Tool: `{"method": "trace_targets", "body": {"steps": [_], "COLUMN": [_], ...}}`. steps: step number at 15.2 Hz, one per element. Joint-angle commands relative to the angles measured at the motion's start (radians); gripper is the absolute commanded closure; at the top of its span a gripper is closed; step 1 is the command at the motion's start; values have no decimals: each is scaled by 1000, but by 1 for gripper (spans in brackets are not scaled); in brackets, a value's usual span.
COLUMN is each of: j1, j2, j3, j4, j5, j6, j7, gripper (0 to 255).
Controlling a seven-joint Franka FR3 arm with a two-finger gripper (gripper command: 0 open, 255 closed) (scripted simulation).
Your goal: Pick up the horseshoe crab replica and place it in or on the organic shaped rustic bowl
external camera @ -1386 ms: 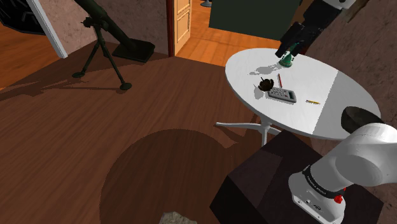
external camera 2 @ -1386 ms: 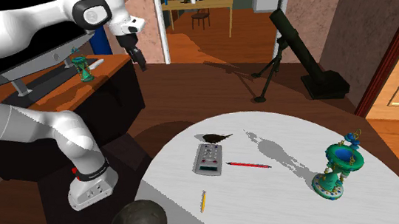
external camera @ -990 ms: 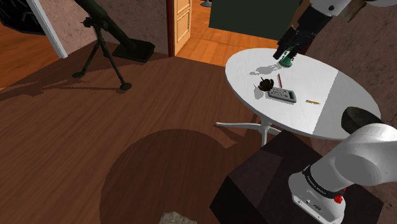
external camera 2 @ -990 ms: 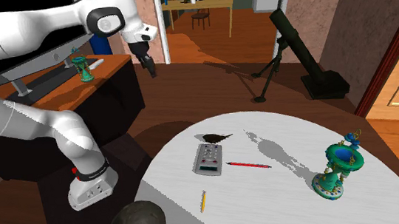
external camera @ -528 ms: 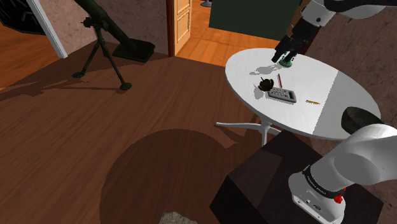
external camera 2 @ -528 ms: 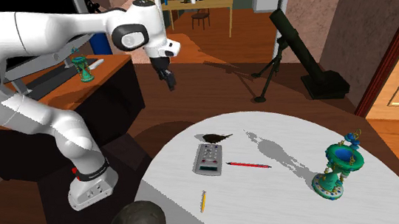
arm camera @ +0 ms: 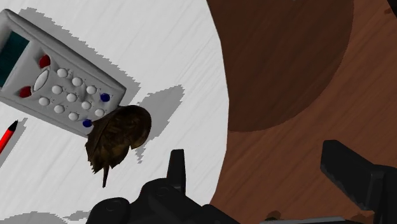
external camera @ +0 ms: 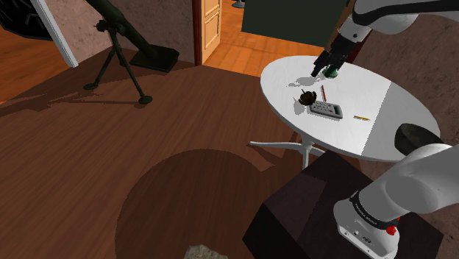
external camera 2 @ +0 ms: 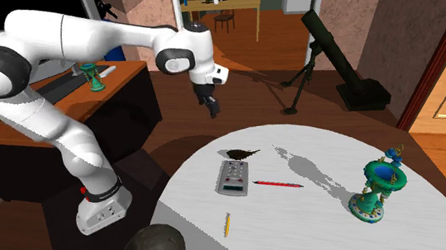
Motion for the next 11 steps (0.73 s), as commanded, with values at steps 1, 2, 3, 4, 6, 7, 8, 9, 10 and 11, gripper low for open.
{"method": "trace_targets", "body": {"steps": [1, 2, 3, 4, 6, 7, 8, 9, 10, 11], "j1": [-3, -5, -8, -11, -19, -26, -33, -42, -52, -63], "j2": [70, 105, 142, 179, 256, 295, 336, 376, 417, 459], "j3": [-35, -51, -66, -81, -106, -117, -126, -134, -141, -146], "j4": [34, 51, 69, 88, 130, 153, 177, 203, 229, 257], "j5": [21, 34, 48, 64, 100, 119, 140, 160, 181, 202], "j6": [14, 21, 27, 32, 38, 39, 39, 37, 35, 31], "j7": [-48, -72, -96, -121, -171, -196, -221, -246, -270, -292], "gripper": [0, 0, 0, 0, 0, 0, 0, 0, 0, 0]}}
